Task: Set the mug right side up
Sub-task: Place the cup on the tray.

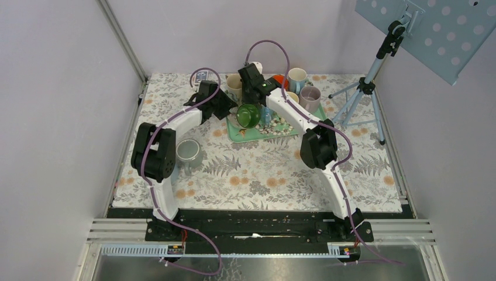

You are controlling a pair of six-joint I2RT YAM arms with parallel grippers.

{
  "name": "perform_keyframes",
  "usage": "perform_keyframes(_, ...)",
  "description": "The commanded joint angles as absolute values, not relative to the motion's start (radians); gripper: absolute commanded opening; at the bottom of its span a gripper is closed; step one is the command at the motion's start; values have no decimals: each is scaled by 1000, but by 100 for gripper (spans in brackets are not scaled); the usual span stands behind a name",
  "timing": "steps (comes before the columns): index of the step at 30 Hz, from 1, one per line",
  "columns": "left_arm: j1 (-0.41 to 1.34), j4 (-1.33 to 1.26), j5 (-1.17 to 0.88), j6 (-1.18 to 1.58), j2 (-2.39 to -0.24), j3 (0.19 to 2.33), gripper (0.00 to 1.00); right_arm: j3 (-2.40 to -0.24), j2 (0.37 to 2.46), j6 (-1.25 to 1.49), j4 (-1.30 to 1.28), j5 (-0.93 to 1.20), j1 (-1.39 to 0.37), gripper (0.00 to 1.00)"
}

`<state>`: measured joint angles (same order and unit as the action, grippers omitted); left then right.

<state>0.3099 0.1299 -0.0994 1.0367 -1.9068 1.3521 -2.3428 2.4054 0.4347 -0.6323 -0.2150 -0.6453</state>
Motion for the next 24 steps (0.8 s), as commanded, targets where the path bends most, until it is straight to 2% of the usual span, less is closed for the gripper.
perform_keyframes(1, 337, 112, -178, 1048, -1933, 1334, 52, -2309, 2422, 421, -765, -180, -652, 23)
perform_keyframes(19, 331, 115, -176, 1045, -1925, 1295, 52, -2314, 2426, 454, -722, -160, -652, 38)
perform_keyframes(24, 314, 135, -167, 1011, -1913, 1319, 53, -2321, 2415, 441, -698, -155, -652, 47)
